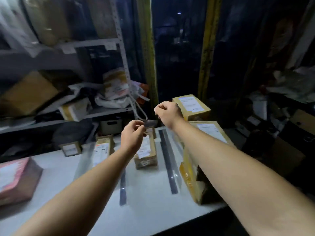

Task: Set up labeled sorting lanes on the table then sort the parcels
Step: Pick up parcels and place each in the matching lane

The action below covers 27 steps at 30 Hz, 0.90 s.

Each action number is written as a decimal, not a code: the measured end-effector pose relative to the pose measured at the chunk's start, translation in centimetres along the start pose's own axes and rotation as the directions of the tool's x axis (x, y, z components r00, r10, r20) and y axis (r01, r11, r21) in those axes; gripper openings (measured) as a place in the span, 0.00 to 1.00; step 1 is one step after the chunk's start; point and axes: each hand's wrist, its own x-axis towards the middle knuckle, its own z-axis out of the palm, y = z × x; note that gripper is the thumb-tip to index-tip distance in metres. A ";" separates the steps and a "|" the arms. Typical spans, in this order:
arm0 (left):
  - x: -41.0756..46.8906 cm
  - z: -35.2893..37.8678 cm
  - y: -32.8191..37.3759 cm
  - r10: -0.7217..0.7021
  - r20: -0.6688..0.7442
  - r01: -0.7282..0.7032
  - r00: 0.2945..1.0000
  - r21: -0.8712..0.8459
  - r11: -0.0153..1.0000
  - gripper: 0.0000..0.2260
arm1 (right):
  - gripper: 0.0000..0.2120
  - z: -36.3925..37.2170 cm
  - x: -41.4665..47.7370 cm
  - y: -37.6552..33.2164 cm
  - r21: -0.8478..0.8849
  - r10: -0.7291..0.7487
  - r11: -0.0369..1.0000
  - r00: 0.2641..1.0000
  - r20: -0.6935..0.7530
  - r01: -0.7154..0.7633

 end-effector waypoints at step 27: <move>-8.5 -57.1 -24.5 -0.269 -0.738 0.478 0.618 0.082 0.874 0.09 | 0.30 63.4 -13.7 -20.7 0.026 0.206 0.925 0.558 0.804 -0.378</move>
